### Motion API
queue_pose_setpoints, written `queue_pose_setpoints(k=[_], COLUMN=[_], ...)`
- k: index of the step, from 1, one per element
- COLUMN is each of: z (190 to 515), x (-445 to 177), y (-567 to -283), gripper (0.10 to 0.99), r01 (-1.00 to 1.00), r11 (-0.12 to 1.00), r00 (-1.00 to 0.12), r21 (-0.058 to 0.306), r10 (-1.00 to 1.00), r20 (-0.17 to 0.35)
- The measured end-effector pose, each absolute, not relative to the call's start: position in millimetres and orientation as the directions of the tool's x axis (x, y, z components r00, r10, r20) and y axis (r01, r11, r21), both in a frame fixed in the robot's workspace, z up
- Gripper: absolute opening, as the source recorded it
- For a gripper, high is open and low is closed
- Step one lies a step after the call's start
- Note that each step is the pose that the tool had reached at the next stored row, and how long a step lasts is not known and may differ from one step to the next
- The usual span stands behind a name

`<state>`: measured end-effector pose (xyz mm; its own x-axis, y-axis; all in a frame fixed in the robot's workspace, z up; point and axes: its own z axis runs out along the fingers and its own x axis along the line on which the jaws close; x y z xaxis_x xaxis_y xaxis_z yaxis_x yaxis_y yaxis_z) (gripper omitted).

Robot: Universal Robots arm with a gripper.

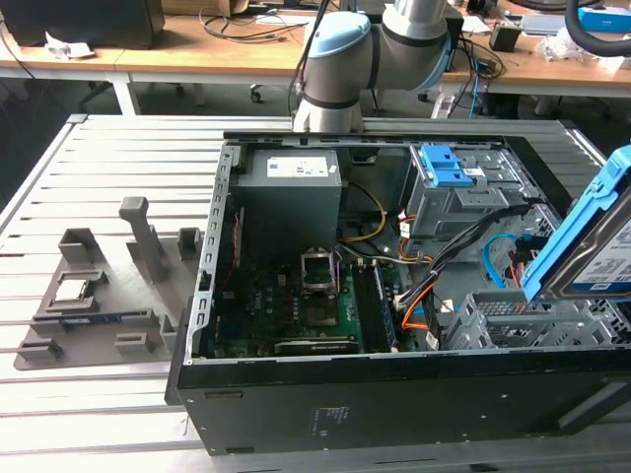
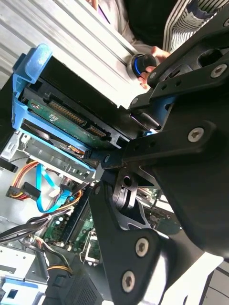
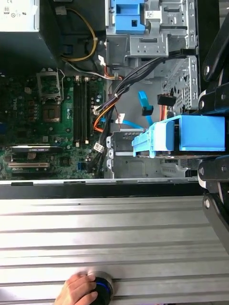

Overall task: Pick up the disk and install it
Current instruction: 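Pick up the disk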

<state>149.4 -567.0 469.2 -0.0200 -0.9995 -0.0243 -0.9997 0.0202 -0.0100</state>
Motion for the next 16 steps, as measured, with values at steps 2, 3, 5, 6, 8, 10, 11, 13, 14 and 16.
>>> queue_pose_setpoints(k=[2,3,5,6,8,10,11,13,14,16], z=[468,467,464,462,460,457,456,454,454,454], x=[144,143,138,136,134,132,130,129,129,129], y=[-566,-566,-560,-557,-554,-553,-552,-552,-552,-552], gripper=[0.365,0.365,0.365,0.365,0.365,0.365,0.365,0.365,0.365,0.365], r01=[-1.000,-1.000,-1.000,-1.000,-1.000,-1.000,-1.000,-1.000,-1.000,-1.000], r11=[0.020,0.020,0.020,0.020,0.020,0.021,0.021,0.021,0.021,0.021], r00=[-0.020,-0.020,-0.020,-0.020,-0.020,-0.021,-0.021,-0.021,-0.021,-0.021], r21=[-0.010,-0.010,-0.010,-0.010,-0.010,-0.010,-0.010,-0.010,-0.010,-0.010], r10=[-1.000,-1.000,-1.000,-1.000,-1.000,-1.000,-1.000,-1.000,-1.000,-1.000], r20=[-0.024,-0.024,-0.023,-0.022,-0.021,-0.020,-0.019,-0.018,-0.018,-0.018])
